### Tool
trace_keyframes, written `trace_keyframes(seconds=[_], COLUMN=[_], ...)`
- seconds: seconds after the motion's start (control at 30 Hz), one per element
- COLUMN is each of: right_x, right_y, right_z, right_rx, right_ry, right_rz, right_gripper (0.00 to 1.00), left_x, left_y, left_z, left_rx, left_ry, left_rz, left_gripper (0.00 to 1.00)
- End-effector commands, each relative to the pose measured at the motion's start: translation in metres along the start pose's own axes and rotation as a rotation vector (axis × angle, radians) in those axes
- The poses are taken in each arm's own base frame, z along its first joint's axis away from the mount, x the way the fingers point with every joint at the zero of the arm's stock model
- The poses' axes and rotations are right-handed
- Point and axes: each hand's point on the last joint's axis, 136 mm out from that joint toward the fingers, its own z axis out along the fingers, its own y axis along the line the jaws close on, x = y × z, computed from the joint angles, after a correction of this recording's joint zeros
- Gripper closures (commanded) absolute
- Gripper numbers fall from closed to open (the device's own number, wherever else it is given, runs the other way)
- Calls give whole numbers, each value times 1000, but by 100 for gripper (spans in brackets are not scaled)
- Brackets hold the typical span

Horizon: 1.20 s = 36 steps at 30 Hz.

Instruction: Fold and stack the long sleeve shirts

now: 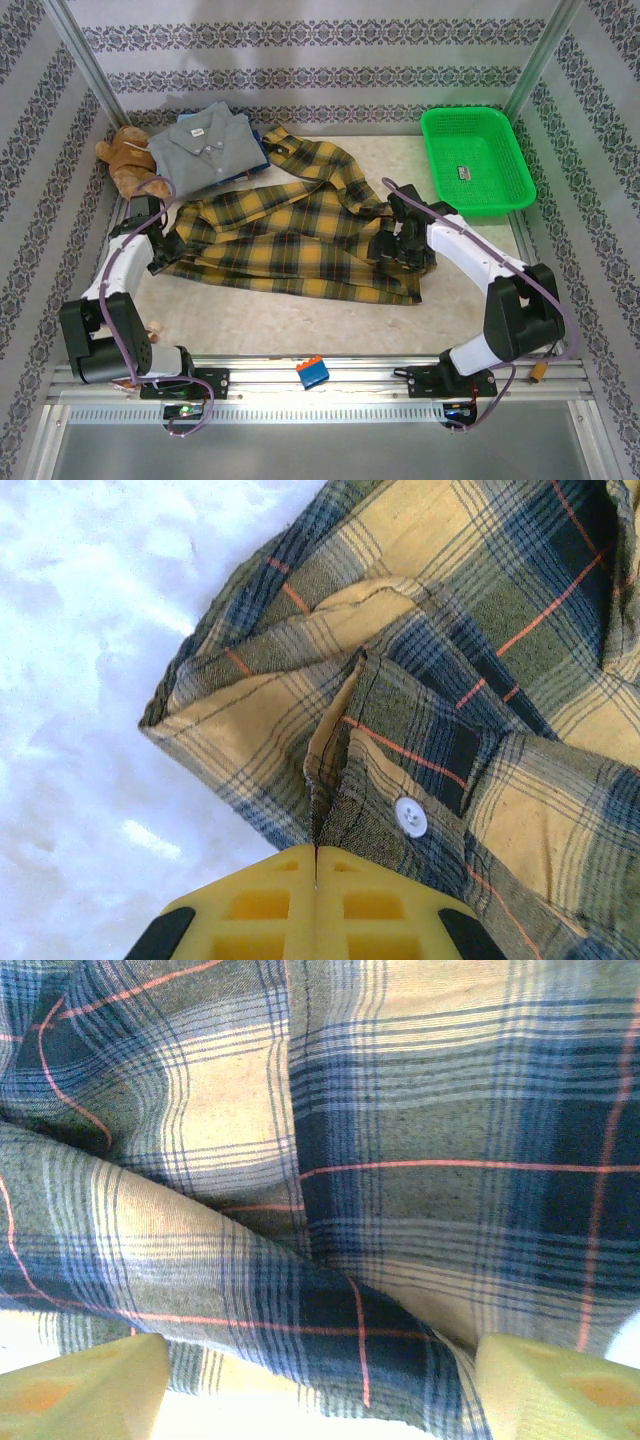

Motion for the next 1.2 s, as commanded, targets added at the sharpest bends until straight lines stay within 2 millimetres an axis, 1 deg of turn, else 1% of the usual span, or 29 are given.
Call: trace_keyframes(seconds=[0.0,0.1,0.23,0.33,0.43,0.47,0.5,0.53,0.6,0.63,0.7,0.77,0.87,1.0,1.07,1.1,1.17], right_x=[-3,0,9,14,17,18,19,20,20,21,21,20,20,21,22,23,24], right_y=[24,32,30,25,21,20,19,18,18,17,15,15,15,16,16,16,15], right_z=[4,15,34,44,49,51,52,53,54,55,55,53,52,52,52,52,52], right_rx=[-62,-66,-48,-31,-17,-14,-9,-4,-4,-2,6,6,4,0,-5,-7,-7], right_ry=[15,57,118,144,160,164,169,174,177,181,183,176,172,171,171,173,172], right_rz=[-25,-36,-18,-7,-4,-4,-6,-5,-9,-11,-16,-21,-25,-29,-32,-31,-30], right_gripper=[22,24,25,25,25,25,25,25,25,25,25,25,25,25,25,25,25], left_x=[-28,-39,-37,-27,-12,-8,-7,-6,-5,-5,-7,-11,-14,-18,-22,-22,-22], left_y=[-2,-7,-9,-9,0,5,13,21,32,35,32,18,-3,-11,-11,-6,-2], left_z=[-2,0,8,11,17,19,20,20,20,18,14,11,15,19,24,29,35], left_rx=[-9,5,17,45,32,7,-32,-82,-143,-156,-133,-54,43,68,63,21,-3], left_ry=[-87,-121,-130,-142,-136,-125,-115,-102,-70,-56,-52,-58,14,83,122,169,198], left_rz=[64,98,129,132,113,95,73,51,1,-32,-82,-123,-130,-100,-71,-37,-10], left_gripper=[95,95,95,94,92,90,84,74,49,41,32,26,26,30,34,40,44])
